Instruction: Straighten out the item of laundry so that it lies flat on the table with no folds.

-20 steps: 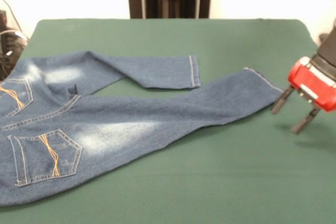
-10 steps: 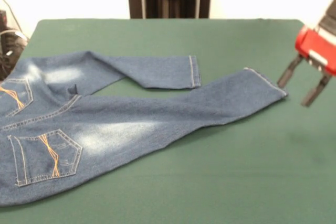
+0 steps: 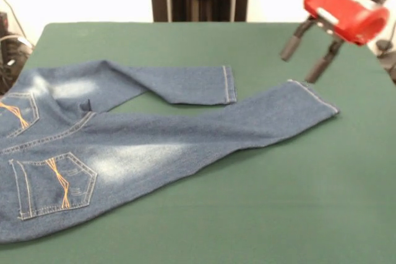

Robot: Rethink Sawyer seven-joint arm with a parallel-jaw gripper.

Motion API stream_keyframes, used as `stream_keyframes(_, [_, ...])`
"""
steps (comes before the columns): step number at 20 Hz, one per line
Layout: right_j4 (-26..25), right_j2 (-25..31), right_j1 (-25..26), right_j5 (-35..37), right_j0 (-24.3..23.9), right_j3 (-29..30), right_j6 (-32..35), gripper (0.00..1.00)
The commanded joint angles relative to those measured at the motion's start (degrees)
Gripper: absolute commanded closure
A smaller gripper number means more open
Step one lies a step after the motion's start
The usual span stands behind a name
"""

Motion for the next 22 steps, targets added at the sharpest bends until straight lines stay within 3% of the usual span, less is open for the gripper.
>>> stream_keyframes(1, [-3.52,15.49,-0.49,-7.75,-3.22,12.58,-2.33,0.0])
stream_keyframes(8, [-2.71,14.35,3.42,-4.58,-2.4,12.18,5.71,0.0])
stream_keyframes(14, [-2.13,12.46,5.04,3.72,-1.99,11.43,7.96,0.0])
stream_keyframes(22, [-1.92,10.97,5.75,6.78,-1.58,12.29,9.57,0.0])
